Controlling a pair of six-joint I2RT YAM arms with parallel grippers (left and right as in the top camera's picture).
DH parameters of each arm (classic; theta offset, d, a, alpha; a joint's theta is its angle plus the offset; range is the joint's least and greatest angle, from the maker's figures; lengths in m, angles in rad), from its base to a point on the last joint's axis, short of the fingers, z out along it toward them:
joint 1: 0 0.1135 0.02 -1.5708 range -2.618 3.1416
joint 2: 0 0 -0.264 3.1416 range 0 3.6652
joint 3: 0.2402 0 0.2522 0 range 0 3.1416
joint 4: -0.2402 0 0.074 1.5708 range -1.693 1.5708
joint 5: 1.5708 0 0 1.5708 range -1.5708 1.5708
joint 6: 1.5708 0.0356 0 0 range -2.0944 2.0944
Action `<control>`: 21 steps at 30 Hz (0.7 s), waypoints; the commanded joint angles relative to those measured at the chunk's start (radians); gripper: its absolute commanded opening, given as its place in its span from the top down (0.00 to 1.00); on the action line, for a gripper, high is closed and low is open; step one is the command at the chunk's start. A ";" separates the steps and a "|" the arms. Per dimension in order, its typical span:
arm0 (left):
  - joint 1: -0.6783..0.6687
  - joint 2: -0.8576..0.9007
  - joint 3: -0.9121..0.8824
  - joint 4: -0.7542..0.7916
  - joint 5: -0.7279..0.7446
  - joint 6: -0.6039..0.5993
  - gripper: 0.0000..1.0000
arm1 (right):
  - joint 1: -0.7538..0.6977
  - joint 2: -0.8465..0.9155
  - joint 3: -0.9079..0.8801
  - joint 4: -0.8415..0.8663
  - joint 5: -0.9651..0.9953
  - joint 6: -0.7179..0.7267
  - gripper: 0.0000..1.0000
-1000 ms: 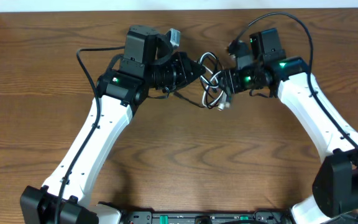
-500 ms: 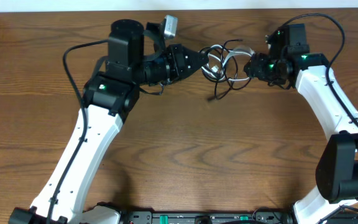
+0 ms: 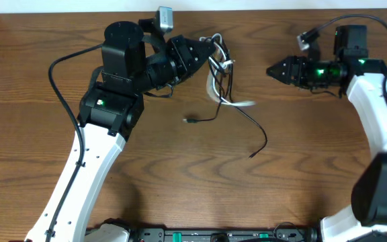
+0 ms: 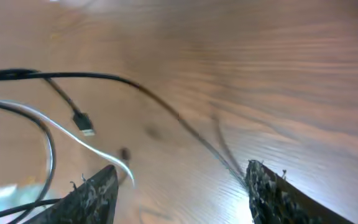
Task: Untangle cables
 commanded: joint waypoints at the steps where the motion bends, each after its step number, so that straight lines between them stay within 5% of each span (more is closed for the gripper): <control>1: 0.006 -0.020 -0.003 0.005 -0.061 -0.083 0.92 | -0.011 -0.086 0.013 -0.050 0.369 0.116 0.36; 4: 0.006 -0.019 -0.003 -0.009 -0.082 -0.084 0.93 | -0.011 -0.110 0.013 -0.072 0.446 0.119 0.31; 8: 0.006 -0.019 -0.003 -0.025 -0.090 -0.088 0.93 | 0.003 -0.112 0.013 -0.068 0.170 -0.031 0.31; 12: 0.006 -0.019 -0.003 -0.024 -0.140 -0.258 0.93 | 0.051 -0.112 0.013 -0.067 -0.106 -0.177 0.29; 16: 0.006 -0.019 -0.003 -0.024 -0.169 -0.475 0.93 | 0.121 -0.111 0.013 -0.042 -0.108 -0.162 0.28; 21: 0.006 -0.019 -0.003 -0.024 -0.168 -0.496 0.93 | 0.200 -0.106 0.013 0.022 -0.106 -0.115 0.27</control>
